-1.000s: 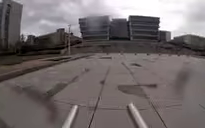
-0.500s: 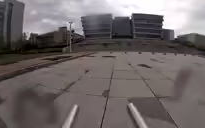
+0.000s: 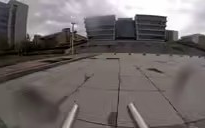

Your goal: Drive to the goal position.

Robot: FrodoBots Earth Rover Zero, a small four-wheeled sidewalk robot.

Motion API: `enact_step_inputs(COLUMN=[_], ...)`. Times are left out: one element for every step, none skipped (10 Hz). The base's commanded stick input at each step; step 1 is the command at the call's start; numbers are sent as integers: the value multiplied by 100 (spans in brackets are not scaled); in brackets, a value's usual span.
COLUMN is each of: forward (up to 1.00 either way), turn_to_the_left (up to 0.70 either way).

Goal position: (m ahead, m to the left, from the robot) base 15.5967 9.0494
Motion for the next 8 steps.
enact_step_inputs(forward=[100,100,100,100,100,100,100,100], turn_to_the_left=[0,0,0,0,0,0,0,0])
